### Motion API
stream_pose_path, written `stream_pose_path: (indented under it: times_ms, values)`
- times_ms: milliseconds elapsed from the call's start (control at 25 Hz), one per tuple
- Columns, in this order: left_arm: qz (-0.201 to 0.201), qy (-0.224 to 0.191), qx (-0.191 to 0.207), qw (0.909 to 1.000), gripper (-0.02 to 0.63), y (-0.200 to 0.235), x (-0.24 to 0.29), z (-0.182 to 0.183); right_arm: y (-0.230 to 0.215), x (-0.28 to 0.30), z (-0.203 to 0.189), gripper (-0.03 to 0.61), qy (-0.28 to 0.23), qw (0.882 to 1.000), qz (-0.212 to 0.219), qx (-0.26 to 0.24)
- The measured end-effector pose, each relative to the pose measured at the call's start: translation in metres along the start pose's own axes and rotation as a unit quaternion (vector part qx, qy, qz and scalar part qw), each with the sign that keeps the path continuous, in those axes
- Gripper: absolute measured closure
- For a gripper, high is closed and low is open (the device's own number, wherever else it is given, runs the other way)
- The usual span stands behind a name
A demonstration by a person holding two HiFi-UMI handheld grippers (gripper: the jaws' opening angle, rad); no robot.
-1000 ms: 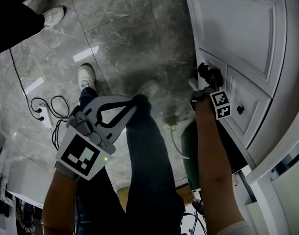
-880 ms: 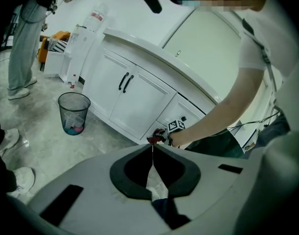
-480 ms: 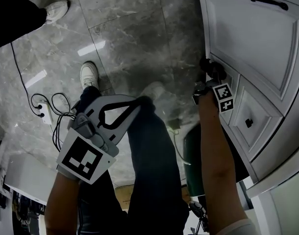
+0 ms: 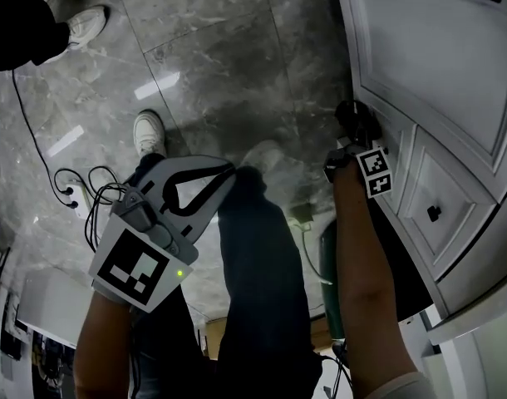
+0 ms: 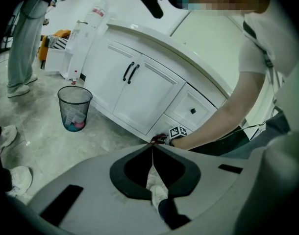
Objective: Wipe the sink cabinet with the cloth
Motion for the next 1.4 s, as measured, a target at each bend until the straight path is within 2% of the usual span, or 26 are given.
stream_pose_path:
  times_ms: [360,480,760,1160,1400]
  values:
    - [-0.027,0.019,0.041,0.9986,0.601,-0.024,0.017,0.002,-0.090,-0.047,-0.026,0.439,0.004,0.998,-0.055,0.040]
    - [-0.035,0.028,0.047,0.9979,0.601,-0.033,0.024,0.001,-0.110,-0.062,-0.032,0.439,0.001,0.997,-0.060,0.053]
    - [-0.065,0.042,0.072,0.9944,0.601,-0.064,0.040,0.006,-0.126,-0.082,-0.038,0.438,0.007,0.998,-0.054,0.038]
    - [-0.096,0.048,0.103,0.9889,0.601,-0.085,0.035,0.015,-0.143,-0.128,-0.037,0.437,-0.010,0.995,-0.079,0.062]
    - [-0.101,0.056,0.104,0.9878,0.601,-0.088,0.021,0.027,-0.139,-0.163,-0.022,0.439,-0.030,0.993,-0.089,0.078]
Point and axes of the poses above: the fingertips, and each gripper's own axes: x forward along the fingers, y to its left, z out of its top, the point moved 2 cm from there along -x, backward along the fingers, and after that the axes turned 12 degrees about y, right-handed, at the moved point
